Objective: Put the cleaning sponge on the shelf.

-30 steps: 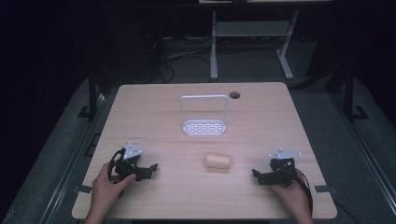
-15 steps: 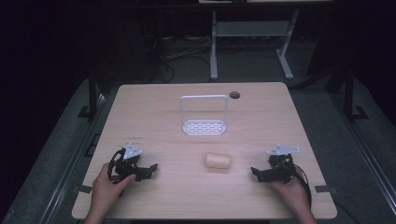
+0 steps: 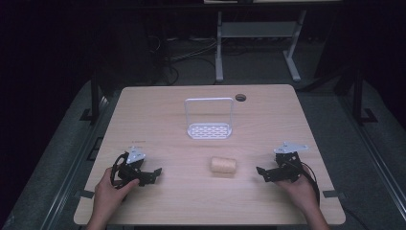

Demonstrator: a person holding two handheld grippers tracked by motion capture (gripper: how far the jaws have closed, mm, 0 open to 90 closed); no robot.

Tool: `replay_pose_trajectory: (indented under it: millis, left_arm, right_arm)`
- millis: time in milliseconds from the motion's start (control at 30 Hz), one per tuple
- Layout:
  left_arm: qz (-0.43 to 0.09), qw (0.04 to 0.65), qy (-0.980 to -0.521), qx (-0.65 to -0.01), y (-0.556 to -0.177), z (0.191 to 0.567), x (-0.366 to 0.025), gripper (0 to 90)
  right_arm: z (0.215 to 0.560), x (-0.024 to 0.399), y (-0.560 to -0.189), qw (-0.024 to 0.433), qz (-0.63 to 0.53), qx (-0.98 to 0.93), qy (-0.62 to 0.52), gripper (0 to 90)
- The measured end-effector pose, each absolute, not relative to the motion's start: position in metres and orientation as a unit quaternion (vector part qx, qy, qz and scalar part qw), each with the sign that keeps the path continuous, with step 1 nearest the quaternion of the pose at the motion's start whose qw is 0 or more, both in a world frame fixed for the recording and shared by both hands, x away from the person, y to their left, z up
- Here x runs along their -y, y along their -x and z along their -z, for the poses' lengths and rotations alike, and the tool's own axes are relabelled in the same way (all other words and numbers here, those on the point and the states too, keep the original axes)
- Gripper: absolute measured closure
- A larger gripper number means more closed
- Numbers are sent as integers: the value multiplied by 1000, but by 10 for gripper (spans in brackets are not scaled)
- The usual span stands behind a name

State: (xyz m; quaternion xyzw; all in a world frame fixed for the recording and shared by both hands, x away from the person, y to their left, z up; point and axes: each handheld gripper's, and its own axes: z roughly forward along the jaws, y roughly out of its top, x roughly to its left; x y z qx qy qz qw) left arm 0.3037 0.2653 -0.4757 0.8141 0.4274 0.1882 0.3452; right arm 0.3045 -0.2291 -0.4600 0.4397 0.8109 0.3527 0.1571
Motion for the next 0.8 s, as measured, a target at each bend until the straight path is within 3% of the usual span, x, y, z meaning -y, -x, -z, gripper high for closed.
replay_pose_trajectory:
  millis: [800]
  left_arm:
    - [-188, 345, -814, -427, -304, 476, -265, 127]
  right_arm:
    - [443, 215, -321, 148, -363, -832, -393, 21]
